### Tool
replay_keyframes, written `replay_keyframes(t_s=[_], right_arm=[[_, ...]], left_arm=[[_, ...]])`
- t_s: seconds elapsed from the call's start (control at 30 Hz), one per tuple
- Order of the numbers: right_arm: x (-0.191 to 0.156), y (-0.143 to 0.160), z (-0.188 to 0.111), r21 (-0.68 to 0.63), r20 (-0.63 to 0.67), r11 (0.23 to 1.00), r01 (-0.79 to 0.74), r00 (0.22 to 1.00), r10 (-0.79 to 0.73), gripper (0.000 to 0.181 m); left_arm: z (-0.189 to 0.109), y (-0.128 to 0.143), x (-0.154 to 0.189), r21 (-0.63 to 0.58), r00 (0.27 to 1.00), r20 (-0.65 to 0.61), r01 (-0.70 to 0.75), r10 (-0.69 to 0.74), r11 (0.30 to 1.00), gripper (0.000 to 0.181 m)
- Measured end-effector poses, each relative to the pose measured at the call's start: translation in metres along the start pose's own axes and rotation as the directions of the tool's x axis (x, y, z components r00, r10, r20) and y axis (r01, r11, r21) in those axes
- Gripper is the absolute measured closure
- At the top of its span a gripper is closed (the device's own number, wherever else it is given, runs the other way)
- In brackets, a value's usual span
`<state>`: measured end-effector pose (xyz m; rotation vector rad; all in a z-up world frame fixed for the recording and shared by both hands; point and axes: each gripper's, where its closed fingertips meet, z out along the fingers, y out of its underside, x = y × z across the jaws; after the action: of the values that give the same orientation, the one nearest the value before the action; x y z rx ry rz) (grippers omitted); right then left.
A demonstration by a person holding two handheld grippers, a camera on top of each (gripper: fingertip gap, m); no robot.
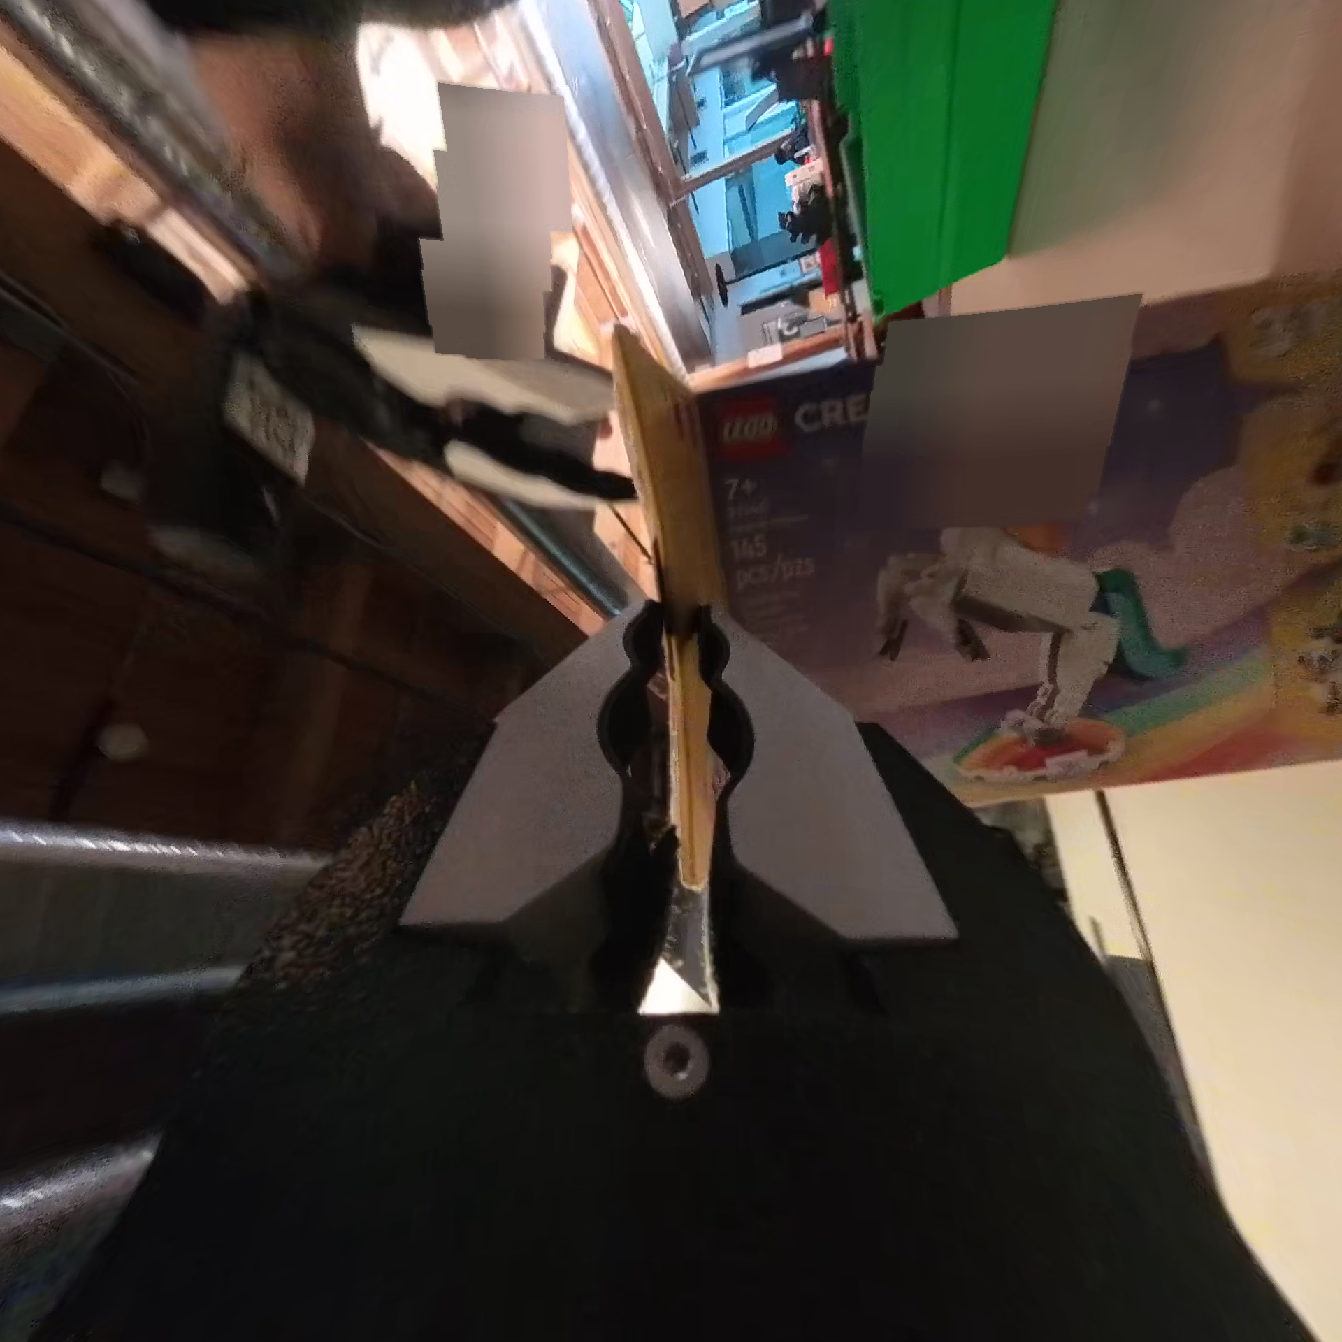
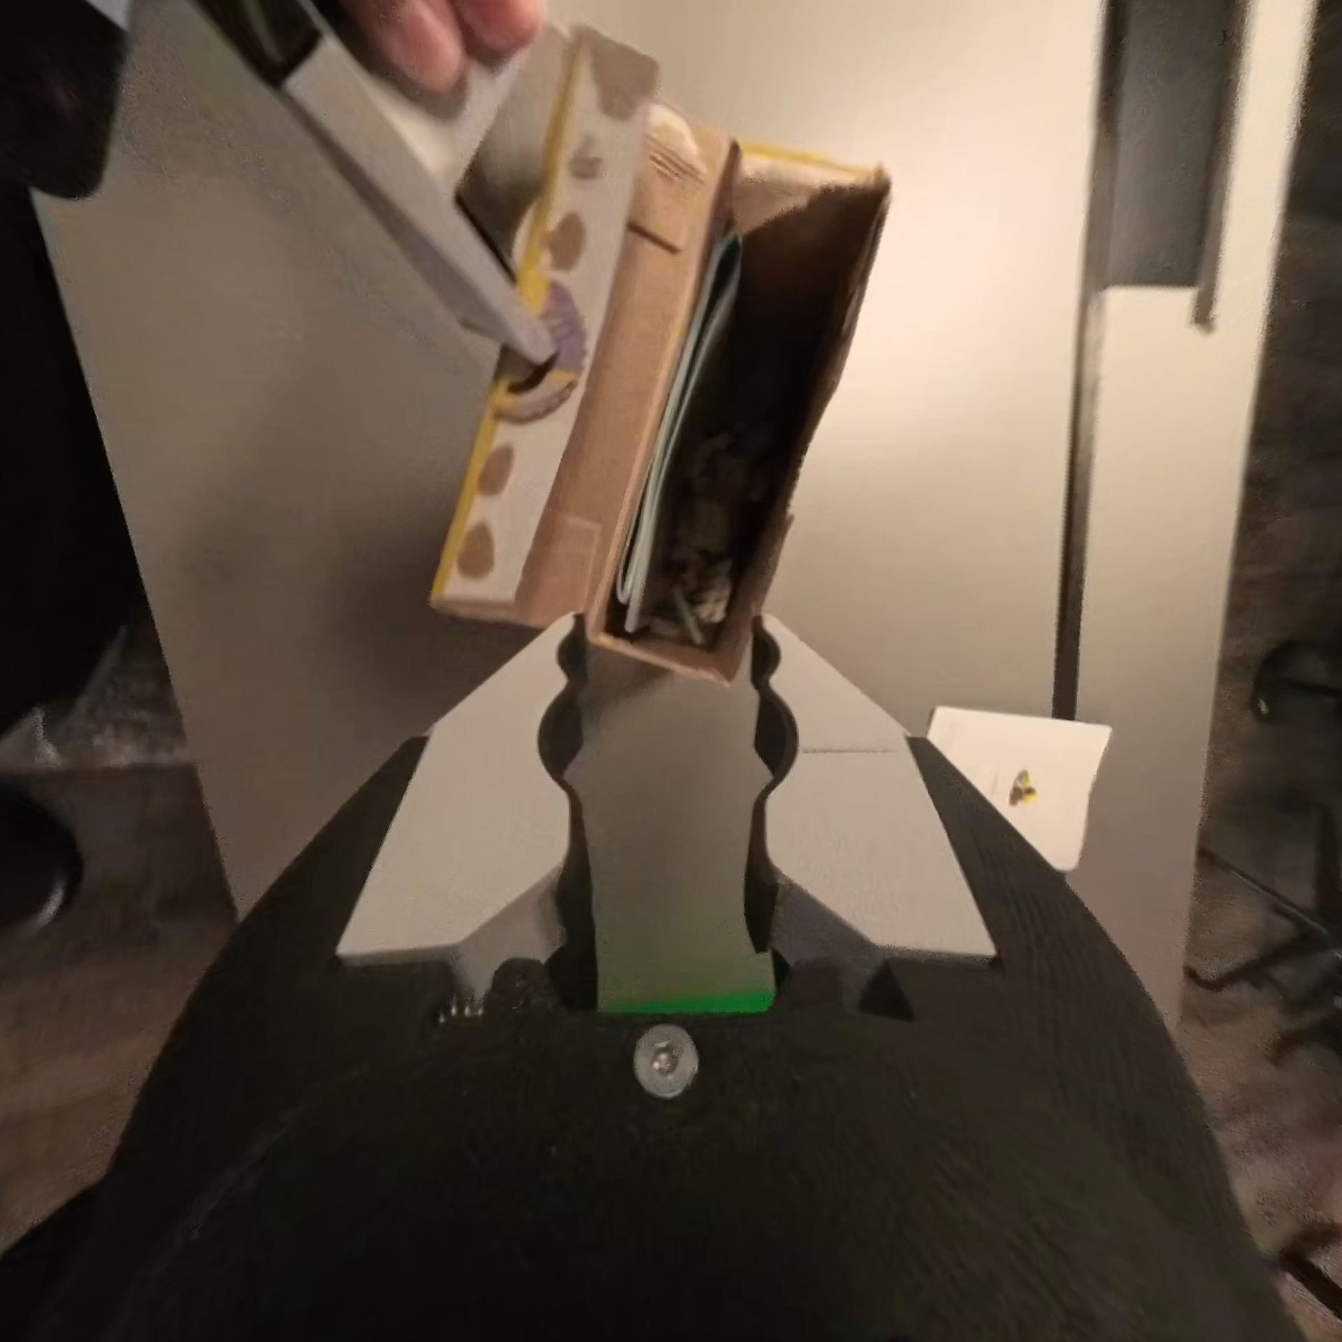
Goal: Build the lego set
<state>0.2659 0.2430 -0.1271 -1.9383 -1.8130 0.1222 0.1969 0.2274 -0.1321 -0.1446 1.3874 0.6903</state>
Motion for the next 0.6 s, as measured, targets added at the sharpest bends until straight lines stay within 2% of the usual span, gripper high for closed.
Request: replay_keyframes(t_s=[0.1,0.2,0.3,0.4,0.5,0.6], right_arm=[[0.01,0.003,-0.009,0.24,-0.045,0.965,-0.109,0.991,0.123,0.111],[0.016,0.018,0.013,0.449,-0.028,0.842,-0.3,0.937,0.349,0.066],[0.002,0.02,0.052,0.62,0.004,0.675,-0.401,0.861,0.509,0.051],[-0.009,0.01,0.086,0.743,-0.058,0.543,-0.391,0.771,0.634,0.041],[0.004,0.012,0.112,0.751,-0.219,0.564,-0.342,0.677,0.702,0.05],[0.017,0.017,0.135,0.69,-0.292,0.637,-0.344,0.672,0.68,0.059]], left_arm=[[0.006,0.027,0.0,-0.009,0.994,-0.019,0.106,-0.106,0.994,0.174],[0.013,0.04,0.001,-0.024,0.991,-0.037,0.127,-0.128,0.992,0.174],[0.016,0.043,0.004,-0.061,0.992,-0.054,0.111,-0.114,0.992,0.174],[0.016,0.039,0.006,-0.084,0.992,-0.055,0.113,-0.118,0.99,0.175],[0.013,0.035,0.006,-0.092,0.989,-0.048,0.133,-0.138,0.987,0.175],[0.002,0.033,0.005,-0.098,0.984,-0.042,0.169,-0.173,0.981,0.175]])
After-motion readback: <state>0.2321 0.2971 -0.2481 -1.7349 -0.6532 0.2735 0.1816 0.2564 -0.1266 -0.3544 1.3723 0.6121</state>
